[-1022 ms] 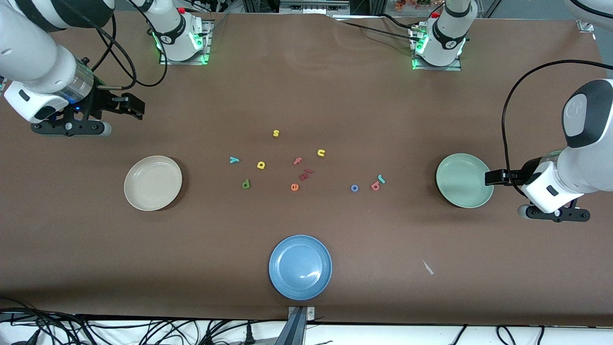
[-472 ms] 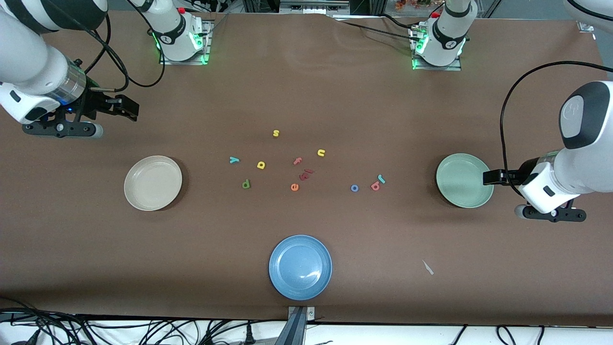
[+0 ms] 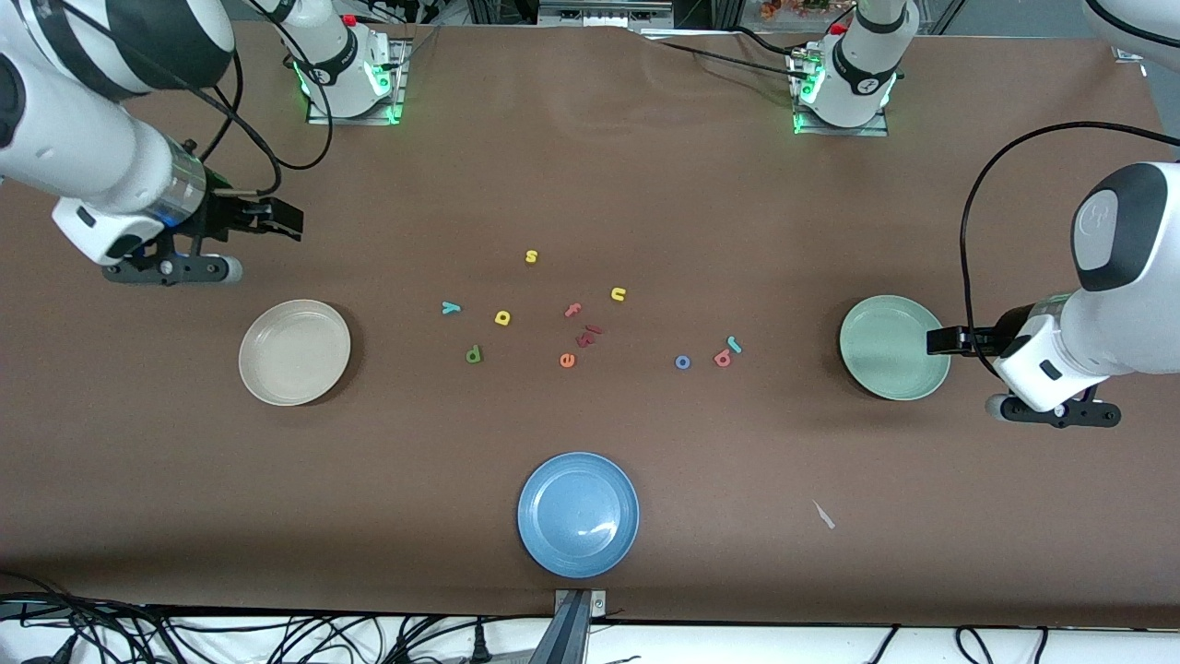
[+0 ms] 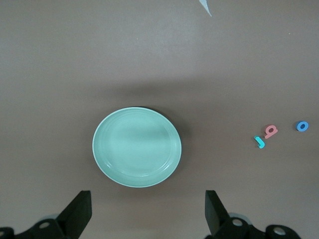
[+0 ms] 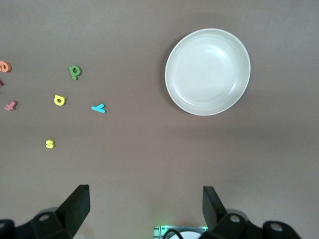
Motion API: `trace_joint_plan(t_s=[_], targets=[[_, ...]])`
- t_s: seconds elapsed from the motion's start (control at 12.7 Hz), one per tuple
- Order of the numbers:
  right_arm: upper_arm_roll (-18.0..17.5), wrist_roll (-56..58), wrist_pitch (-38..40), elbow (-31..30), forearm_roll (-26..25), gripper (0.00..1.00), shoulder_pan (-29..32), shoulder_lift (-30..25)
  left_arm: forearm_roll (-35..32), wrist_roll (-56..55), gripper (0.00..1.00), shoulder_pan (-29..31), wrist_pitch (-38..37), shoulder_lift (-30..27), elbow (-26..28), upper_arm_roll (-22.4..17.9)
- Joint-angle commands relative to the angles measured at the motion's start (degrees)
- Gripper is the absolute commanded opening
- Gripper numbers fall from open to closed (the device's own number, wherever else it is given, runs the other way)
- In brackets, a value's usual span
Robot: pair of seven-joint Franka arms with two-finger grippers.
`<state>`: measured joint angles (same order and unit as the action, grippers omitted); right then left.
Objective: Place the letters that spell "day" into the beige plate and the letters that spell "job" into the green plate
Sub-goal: 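Move the right gripper toward the green p while the left gripper reaches the j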
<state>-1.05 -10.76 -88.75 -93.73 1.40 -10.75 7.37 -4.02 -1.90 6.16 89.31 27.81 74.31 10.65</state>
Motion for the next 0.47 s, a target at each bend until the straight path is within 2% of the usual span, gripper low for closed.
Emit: trace_joint_plan(t_s=[0.0, 0.24, 0.39], targets=[[-0.3, -0.8, -2.3, 0.2, 0.8, 1.0, -1.3, 2.3, 2.1, 0.6, 1.0, 0.3, -0.4, -0.6, 0.7, -0.1], [-0.3, -8.4, -9.3, -2.1, 1.1, 1.0, -4.0, 4.3, 2.3, 0.4, 1.0, 0.3, -0.4, -0.6, 0.7, -0.1], [-0.3, -8.6, -12.8, -2.5, 1.2, 1.0, -5.0, 6.1, 3.6, -0.4, 1.0, 0.3, -0.6, -0.8, 1.8, -0.1]])
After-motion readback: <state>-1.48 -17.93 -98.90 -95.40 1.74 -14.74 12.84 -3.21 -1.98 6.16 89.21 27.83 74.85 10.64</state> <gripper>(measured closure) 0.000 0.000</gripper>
